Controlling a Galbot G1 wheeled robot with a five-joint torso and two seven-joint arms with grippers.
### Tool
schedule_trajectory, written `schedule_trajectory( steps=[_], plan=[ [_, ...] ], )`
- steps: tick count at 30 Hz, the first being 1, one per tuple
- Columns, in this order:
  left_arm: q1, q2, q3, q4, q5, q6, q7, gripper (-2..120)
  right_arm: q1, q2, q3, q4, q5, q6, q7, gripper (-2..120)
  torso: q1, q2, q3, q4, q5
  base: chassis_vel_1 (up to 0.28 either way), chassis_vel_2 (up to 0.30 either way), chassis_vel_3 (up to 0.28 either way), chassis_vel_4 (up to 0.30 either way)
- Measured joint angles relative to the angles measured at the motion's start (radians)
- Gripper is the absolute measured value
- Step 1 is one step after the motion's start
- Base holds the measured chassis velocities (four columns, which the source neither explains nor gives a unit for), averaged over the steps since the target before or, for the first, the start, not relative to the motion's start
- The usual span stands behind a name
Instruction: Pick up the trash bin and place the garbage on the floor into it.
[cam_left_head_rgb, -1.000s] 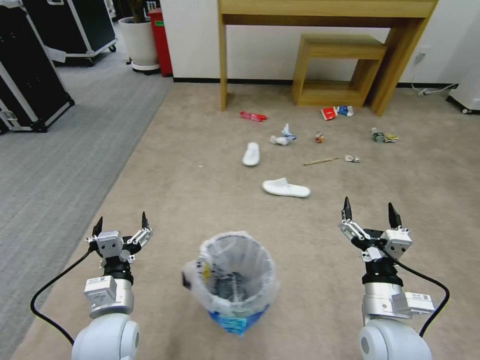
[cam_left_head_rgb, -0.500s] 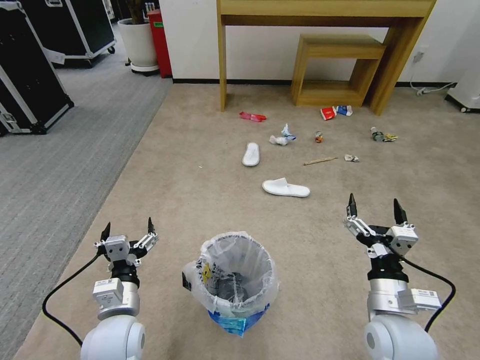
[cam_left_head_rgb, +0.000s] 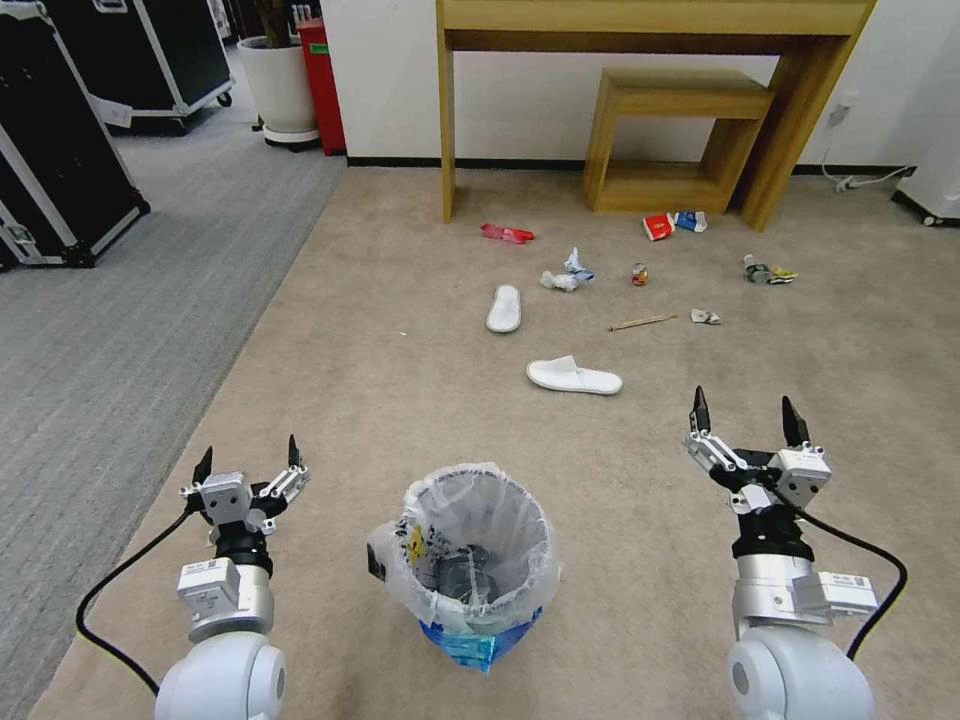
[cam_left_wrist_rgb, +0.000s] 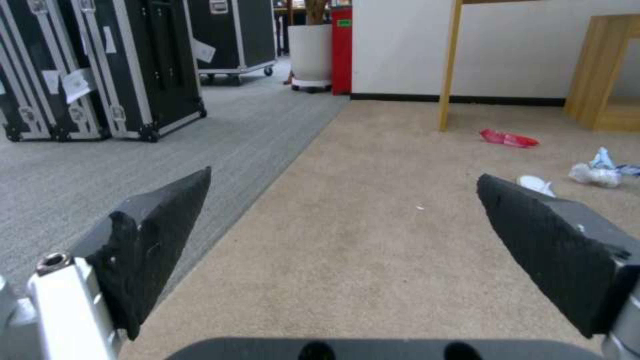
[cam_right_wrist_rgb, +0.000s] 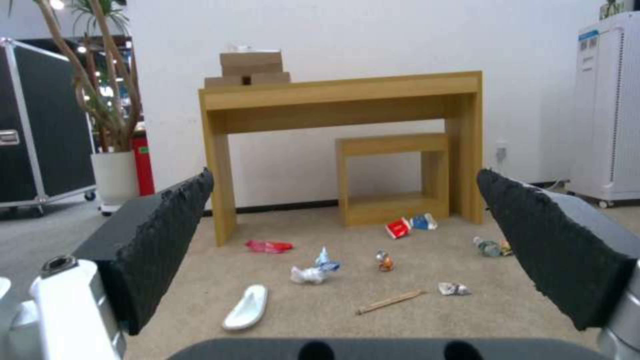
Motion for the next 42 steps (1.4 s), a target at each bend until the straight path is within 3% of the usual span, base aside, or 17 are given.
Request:
schedule_trajectory(
  steps=[9,28,42],
  plan=[
    [-0.002,-0.001,-0.005,0.0,-0.001,-0.002,-0.003,100,0.0,0.0,-0.002,-0.001,0.013,-0.011,-0.001,94,0.0,0.0,0.0,0.0,0.0,0.0,0.0,0.0,0.0],
    [-0.003,-0.004,-0.003,0.005,-0.002,-0.01,-0.002,100,0.0,0.001,-0.002,-0.002,0.021,-0.009,0.0,100,0.0,0.0,0.0,-0.0001,0.0001,-0.101,-0.106,0.103,0.104],
    [0.013,-0.013,0.014,-0.012,0.017,-0.004,-0.006,100,0.004,-0.009,0.0,-0.009,0.031,0.015,0.001,100,0.0,0.0,0.0,0.0,0.0001,-0.007,-0.008,0.003,0.005]
  ],
)
